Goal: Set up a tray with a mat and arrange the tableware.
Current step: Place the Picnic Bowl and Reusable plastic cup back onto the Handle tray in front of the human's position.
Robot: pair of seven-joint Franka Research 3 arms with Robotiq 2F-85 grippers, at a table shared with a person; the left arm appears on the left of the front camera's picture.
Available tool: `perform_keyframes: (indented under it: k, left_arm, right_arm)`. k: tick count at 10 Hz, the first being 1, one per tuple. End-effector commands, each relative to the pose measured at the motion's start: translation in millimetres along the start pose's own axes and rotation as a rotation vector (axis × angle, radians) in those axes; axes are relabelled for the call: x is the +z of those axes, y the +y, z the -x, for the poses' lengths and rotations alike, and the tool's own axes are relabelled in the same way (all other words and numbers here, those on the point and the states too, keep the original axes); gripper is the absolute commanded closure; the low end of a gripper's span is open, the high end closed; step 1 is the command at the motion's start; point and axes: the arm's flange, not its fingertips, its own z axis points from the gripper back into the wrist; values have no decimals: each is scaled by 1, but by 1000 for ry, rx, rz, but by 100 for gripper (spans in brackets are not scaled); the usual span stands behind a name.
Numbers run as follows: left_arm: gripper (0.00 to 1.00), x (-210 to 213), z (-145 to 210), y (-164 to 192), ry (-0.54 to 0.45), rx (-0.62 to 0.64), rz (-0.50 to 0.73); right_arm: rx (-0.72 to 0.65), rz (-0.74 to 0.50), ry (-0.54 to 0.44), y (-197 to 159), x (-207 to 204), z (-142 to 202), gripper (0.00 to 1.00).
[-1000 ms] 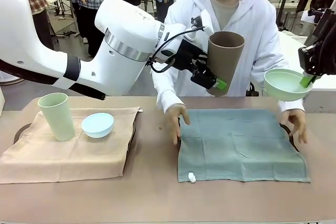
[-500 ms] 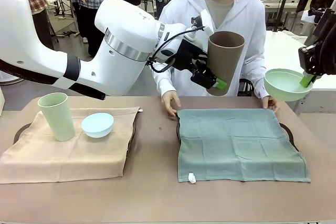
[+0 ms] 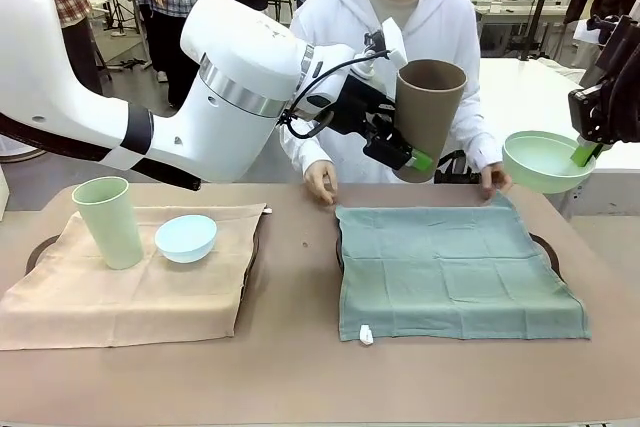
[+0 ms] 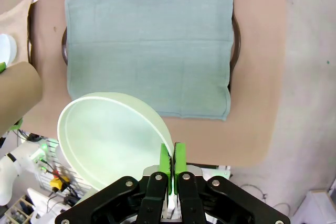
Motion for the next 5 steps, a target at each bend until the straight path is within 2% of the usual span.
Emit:
perform_keyframes:
  k: [1,5]
  left_arm:
    - [100,1,-2,1,-10,-8,10]
    - [100,1,-2,1,-10,-8,10]
  right_arm:
    - [-2,-1,-2,-1,0,2,100]
    - [-2,-1,-2,-1,0,2,100]
